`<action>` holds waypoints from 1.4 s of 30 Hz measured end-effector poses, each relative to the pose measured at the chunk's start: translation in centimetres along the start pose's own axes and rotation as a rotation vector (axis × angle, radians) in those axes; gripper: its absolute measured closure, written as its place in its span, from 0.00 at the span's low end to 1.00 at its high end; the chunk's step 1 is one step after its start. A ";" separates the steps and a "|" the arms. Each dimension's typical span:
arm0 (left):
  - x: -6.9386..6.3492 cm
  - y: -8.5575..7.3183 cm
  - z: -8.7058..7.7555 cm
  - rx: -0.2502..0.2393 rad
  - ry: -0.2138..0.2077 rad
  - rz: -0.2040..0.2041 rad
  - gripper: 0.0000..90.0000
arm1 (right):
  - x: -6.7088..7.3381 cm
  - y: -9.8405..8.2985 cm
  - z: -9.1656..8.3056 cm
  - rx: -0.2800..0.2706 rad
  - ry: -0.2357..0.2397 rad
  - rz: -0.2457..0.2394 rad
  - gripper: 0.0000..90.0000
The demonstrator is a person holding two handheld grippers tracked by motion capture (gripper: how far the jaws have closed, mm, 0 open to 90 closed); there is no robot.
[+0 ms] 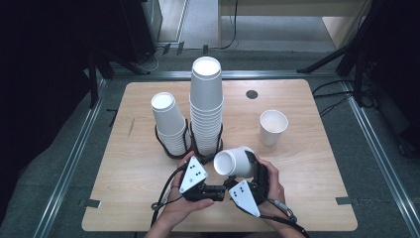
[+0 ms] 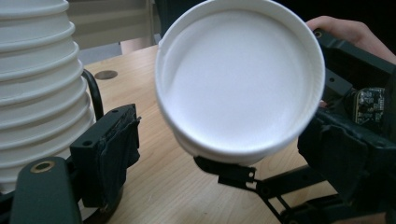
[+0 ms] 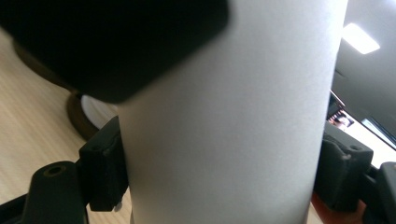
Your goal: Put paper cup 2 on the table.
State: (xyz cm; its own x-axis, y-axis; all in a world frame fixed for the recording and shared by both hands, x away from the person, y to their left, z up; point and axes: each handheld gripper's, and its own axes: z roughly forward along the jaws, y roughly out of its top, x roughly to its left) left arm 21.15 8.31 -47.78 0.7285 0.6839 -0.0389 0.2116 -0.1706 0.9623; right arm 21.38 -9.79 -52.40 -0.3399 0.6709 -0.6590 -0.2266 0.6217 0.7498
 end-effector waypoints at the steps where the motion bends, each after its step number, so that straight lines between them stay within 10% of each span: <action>1: 0.0 0.0 0.0 0.002 -0.008 0.002 0.14 | 0.1 0.1 -0.1 -0.008 0.008 0.001 0.22; 26: 0.5 0.2 -0.4 -0.014 -0.081 -0.047 0.25 | 0.5 0.3 -0.6 -0.092 0.081 -0.054 0.13; 32: 0.6 0.4 -1.0 -0.084 -0.008 -0.033 0.25 | 0.1 0.4 -1.0 -0.076 0.066 -0.048 0.05; 42: 1.5 -0.2 -0.9 -0.141 0.032 -0.097 0.25 | -1.4 -0.1 -2.0 0.009 0.077 0.106 0.00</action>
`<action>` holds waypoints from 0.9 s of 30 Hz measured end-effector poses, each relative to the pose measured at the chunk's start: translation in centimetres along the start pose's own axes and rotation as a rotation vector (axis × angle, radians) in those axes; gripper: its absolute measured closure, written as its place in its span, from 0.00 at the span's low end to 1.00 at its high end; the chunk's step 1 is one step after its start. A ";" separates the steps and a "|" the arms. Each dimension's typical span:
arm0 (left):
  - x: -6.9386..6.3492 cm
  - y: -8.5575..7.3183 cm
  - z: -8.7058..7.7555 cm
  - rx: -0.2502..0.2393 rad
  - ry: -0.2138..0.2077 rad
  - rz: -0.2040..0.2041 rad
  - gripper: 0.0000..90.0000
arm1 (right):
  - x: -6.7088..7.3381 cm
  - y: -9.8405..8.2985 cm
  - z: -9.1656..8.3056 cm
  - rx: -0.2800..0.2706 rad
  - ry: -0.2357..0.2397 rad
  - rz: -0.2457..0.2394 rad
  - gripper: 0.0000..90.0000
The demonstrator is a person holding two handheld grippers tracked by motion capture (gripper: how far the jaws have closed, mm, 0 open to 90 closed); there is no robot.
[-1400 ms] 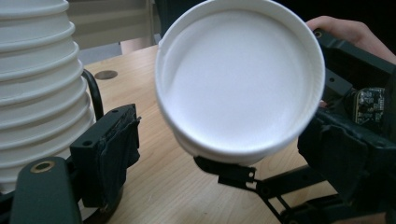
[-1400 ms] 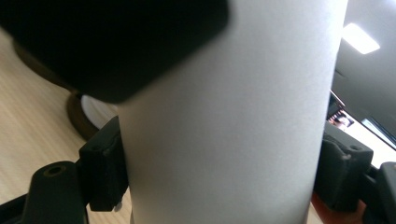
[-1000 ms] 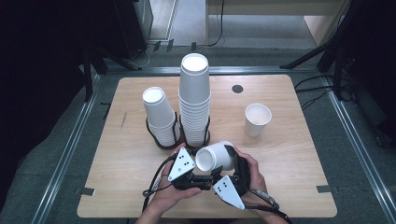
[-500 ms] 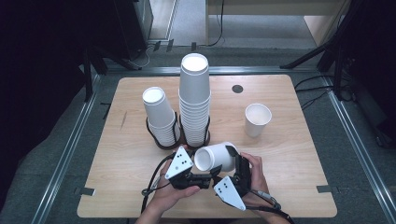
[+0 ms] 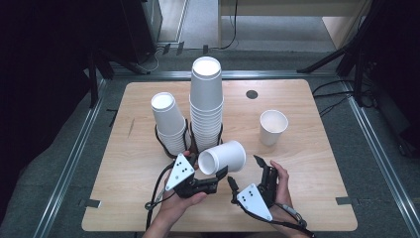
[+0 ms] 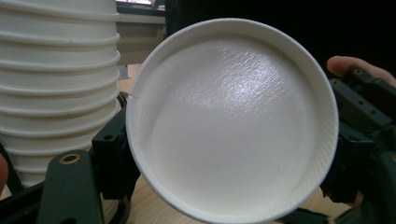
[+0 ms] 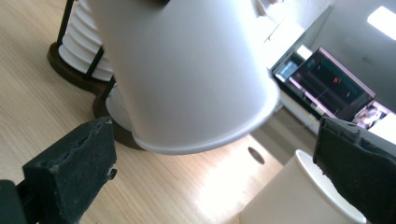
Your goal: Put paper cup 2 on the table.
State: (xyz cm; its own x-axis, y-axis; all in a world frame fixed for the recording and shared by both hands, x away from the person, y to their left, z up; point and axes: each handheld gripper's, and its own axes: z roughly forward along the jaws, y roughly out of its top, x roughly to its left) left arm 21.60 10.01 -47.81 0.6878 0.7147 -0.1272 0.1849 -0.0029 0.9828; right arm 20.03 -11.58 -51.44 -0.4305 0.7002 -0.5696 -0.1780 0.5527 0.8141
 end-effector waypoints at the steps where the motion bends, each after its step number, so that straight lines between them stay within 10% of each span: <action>1: 0.0 0.0 0.1 -0.003 0.005 -0.003 0.25 | -0.2 0.1 -0.2 0.003 0.004 0.024 0.00; 20: -0.1 -0.6 0.9 -0.127 0.025 -0.003 0.25 | -3.6 2.1 -2.4 0.097 0.014 0.572 0.00; 27: -0.2 -0.8 1.6 -0.152 0.032 -0.009 0.25 | -5.7 2.8 -2.9 0.126 0.010 0.872 0.00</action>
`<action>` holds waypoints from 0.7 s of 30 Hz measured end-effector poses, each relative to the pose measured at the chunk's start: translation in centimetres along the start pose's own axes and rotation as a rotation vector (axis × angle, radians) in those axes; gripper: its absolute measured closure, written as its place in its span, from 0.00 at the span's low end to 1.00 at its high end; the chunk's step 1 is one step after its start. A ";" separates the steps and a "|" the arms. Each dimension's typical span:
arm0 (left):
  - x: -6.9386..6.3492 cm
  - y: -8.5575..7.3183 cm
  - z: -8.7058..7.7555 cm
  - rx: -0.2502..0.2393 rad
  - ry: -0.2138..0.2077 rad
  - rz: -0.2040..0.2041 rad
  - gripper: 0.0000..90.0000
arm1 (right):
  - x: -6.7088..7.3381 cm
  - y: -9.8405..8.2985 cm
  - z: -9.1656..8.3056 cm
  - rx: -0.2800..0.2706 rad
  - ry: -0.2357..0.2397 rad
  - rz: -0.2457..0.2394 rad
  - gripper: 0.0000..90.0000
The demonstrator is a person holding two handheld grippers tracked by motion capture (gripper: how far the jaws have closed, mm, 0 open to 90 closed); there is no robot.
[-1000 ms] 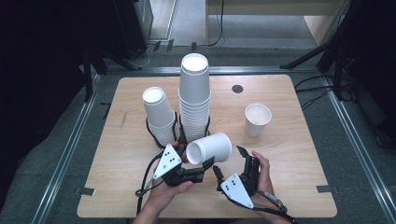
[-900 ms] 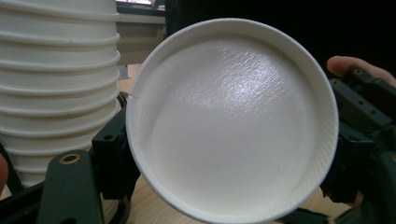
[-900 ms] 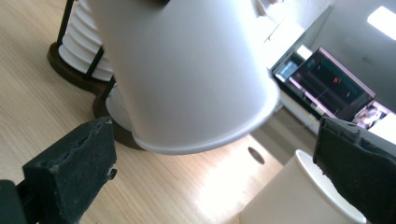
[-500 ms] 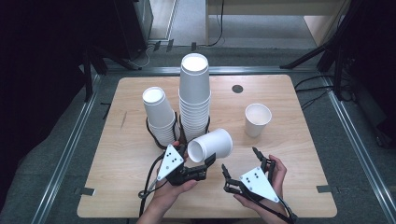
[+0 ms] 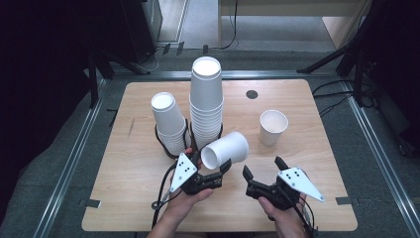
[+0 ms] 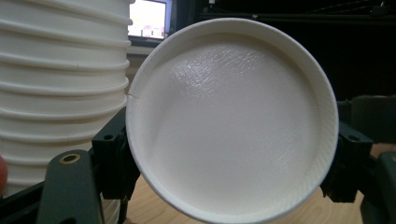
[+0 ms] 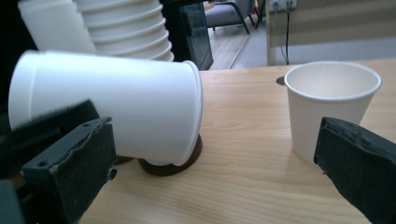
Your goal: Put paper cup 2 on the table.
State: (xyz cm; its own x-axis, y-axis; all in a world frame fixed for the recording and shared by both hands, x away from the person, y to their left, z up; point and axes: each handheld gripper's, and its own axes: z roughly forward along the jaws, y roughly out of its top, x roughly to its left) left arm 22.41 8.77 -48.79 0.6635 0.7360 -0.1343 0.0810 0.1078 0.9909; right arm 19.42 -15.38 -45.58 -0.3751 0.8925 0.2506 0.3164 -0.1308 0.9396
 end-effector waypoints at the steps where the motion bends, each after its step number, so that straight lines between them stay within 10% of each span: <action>1: -0.1 0.0 0.1 -0.005 -0.001 0.001 0.25 | -0.1 0.1 0.0 -0.001 -0.003 0.037 0.00; 12: -0.5 0.1 0.6 -0.052 -0.004 0.031 0.25 | -0.7 0.3 0.0 -0.010 0.004 0.353 0.00; 19: -0.9 -0.5 0.9 -0.071 0.008 0.037 0.25 | -0.3 0.4 0.8 0.014 0.046 0.631 0.00; 21: -1.0 -0.6 1.0 -0.070 0.012 0.037 0.25 | -0.5 0.5 1.1 0.032 0.053 0.778 0.00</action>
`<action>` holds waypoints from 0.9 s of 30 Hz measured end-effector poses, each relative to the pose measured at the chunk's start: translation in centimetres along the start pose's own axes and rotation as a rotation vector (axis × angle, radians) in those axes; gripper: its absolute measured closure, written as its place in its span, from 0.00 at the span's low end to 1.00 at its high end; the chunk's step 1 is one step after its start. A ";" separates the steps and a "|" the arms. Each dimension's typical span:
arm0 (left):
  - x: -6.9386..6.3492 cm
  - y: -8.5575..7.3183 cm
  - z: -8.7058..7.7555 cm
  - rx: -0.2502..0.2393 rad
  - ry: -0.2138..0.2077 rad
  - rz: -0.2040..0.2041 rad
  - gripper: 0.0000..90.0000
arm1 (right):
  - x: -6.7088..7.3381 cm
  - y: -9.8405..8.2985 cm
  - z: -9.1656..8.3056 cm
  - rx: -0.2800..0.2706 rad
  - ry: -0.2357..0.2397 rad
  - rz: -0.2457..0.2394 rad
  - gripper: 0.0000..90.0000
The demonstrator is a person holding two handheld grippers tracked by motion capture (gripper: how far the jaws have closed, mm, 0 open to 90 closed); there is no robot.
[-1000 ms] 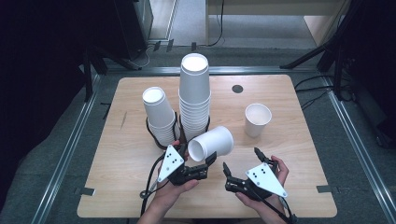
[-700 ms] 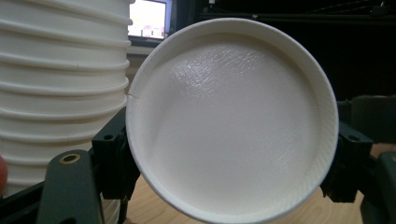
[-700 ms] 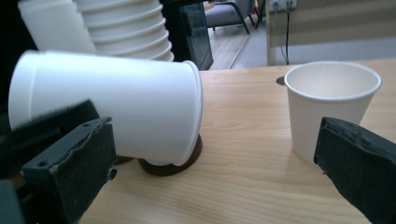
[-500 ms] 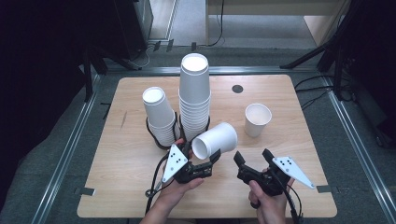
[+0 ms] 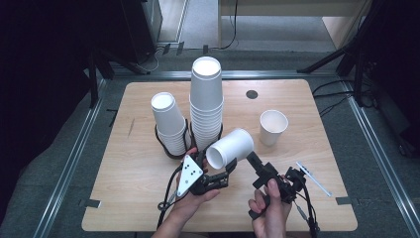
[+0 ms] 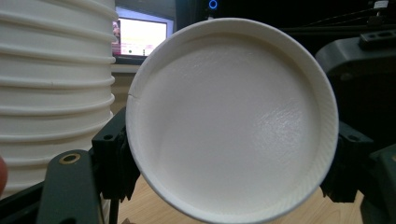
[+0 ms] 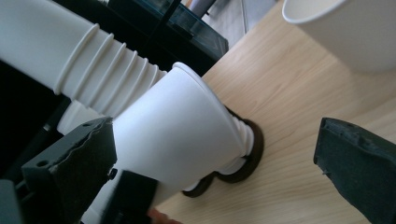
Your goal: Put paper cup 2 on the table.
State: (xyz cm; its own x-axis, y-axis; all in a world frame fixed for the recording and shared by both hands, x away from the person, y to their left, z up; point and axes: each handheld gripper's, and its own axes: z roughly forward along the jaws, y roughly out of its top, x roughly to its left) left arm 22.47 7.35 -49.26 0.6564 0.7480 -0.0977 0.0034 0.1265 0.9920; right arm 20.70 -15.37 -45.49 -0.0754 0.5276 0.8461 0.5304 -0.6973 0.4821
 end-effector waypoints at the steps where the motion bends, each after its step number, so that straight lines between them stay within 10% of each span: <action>1: 0.0 -0.1 0.0 0.001 0.000 0.005 0.25 | 0.0 0.0 0.0 0.000 0.000 0.000 0.00; 7: -0.4 -0.4 0.1 -0.014 -0.006 0.018 0.25 | -0.5 0.2 0.8 0.060 0.029 0.288 0.00; 27: -1.6 -0.7 0.2 -0.028 -0.032 0.065 0.25 | -1.2 0.1 3.1 0.138 0.055 0.616 0.00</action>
State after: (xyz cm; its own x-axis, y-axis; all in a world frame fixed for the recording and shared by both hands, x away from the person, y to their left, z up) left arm 21.58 5.92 -49.79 0.6787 0.7339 -0.0296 -0.0608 0.0963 0.9935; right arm 23.43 -14.55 -47.13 0.2371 0.0214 0.9712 0.5937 -0.7945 -0.1275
